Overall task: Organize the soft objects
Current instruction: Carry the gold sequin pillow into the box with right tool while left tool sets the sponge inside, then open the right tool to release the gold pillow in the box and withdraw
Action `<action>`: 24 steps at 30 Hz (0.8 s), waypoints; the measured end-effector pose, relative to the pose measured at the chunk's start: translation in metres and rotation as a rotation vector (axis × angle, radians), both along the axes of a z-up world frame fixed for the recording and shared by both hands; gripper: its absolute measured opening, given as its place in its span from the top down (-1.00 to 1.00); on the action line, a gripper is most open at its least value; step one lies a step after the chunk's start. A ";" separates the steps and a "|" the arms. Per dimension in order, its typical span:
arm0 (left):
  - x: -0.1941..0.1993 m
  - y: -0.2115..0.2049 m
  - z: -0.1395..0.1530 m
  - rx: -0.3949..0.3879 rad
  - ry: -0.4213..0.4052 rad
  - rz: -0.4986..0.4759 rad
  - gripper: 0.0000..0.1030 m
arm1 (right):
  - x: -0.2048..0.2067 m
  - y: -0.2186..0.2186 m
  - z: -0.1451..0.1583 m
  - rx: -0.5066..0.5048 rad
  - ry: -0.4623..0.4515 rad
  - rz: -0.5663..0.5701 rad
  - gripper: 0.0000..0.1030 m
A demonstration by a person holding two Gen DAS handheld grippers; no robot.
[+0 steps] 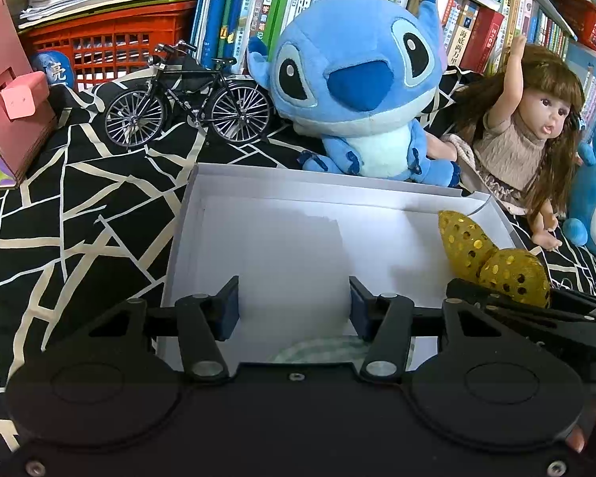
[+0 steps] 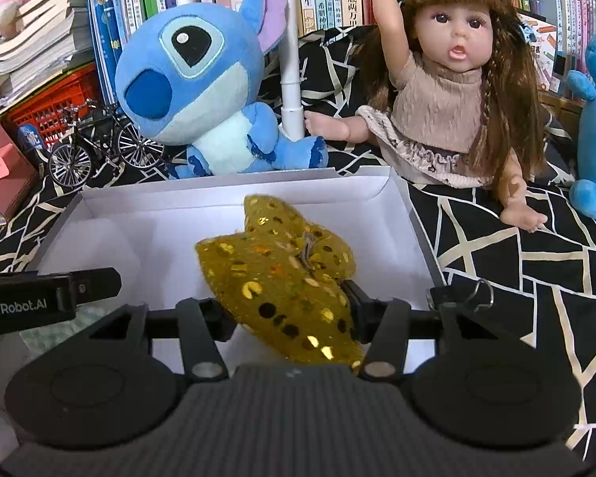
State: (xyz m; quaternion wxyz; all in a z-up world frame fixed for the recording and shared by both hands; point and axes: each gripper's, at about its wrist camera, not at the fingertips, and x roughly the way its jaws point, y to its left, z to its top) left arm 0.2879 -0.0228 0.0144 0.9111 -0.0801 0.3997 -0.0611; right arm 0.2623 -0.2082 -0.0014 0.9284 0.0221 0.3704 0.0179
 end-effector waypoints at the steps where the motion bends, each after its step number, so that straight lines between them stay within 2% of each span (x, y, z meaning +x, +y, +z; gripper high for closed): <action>1: -0.001 0.000 0.000 0.000 -0.001 0.001 -0.16 | -0.001 0.000 0.001 0.002 -0.002 0.001 -0.32; 5: -0.006 0.003 0.003 0.003 -0.010 0.007 -0.37 | -0.006 -0.001 0.005 0.007 -0.008 0.016 -0.44; 13: -0.023 0.007 0.012 0.004 -0.042 0.019 -0.55 | -0.020 -0.001 0.013 -0.006 -0.032 0.042 -0.59; 24: -0.059 0.006 0.026 -0.019 -0.101 0.006 -0.63 | -0.049 -0.003 0.029 0.006 -0.092 0.077 -0.69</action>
